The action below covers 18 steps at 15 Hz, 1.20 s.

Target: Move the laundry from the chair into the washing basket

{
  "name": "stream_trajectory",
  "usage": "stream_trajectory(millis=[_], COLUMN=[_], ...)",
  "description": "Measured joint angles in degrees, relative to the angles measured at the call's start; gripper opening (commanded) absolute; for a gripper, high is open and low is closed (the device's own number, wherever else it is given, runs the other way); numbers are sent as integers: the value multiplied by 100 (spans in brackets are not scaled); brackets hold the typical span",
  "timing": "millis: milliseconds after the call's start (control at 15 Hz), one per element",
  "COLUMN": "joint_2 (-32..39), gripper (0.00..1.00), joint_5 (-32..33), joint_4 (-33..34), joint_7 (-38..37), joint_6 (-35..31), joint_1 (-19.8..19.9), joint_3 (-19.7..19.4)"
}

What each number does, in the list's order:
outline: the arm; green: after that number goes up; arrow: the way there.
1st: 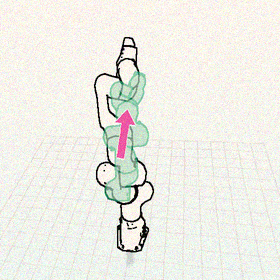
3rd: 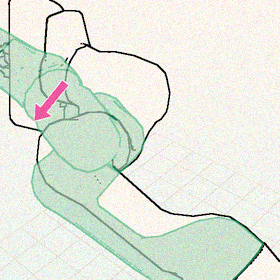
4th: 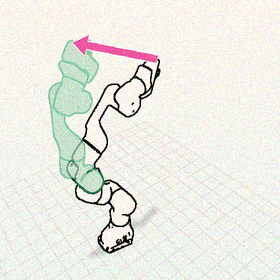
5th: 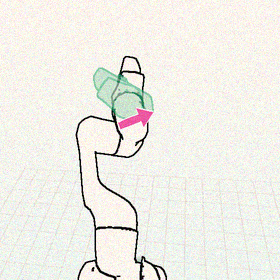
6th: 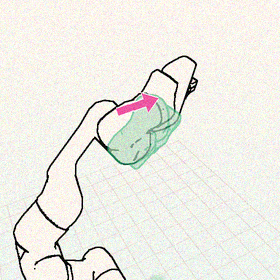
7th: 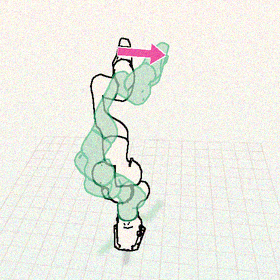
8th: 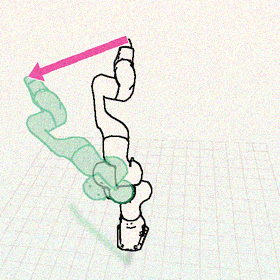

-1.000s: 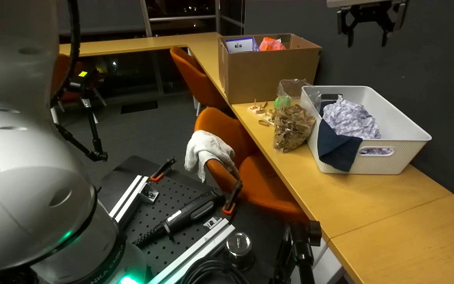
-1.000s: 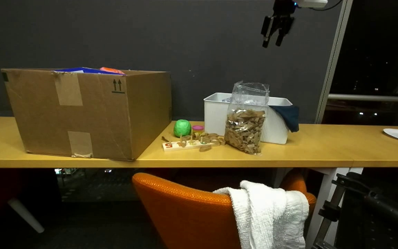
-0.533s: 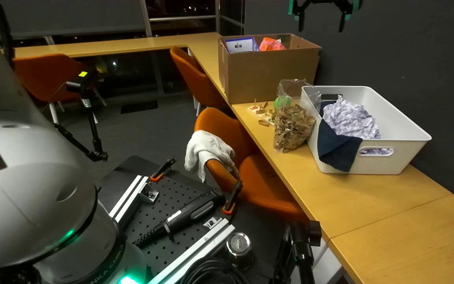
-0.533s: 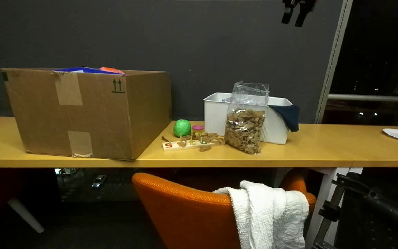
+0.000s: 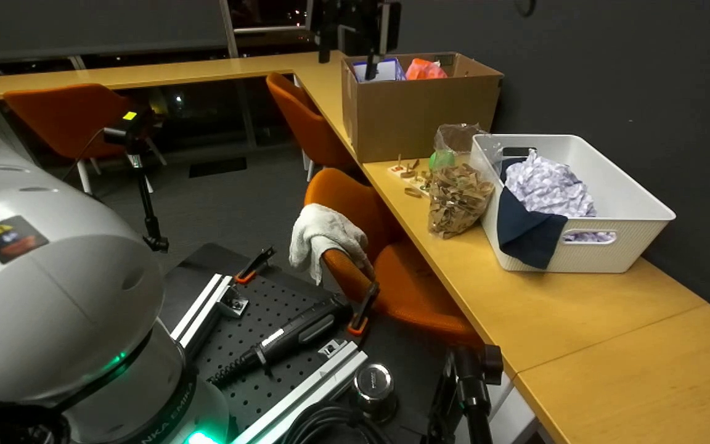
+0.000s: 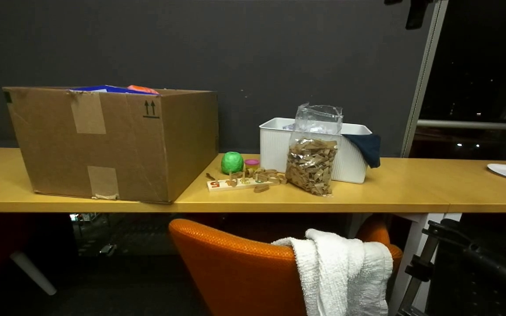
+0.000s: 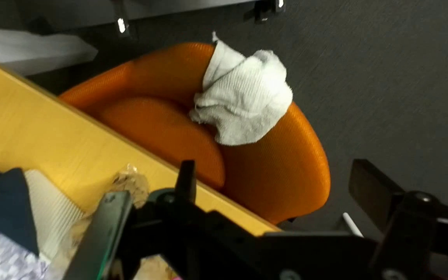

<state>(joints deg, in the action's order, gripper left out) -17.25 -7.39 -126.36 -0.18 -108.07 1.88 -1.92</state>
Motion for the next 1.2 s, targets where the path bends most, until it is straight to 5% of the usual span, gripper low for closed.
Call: stream_trajectory(millis=[667, 1200], joint_2=[1737, 4043], gripper=[100, 100], joint_5=[-802, -1569], joint_4=[-720, 772], joint_7=[-134, 86], joint_6=[-1557, -2142], joint_1=[24, -63], joint_3=[-145, 395])
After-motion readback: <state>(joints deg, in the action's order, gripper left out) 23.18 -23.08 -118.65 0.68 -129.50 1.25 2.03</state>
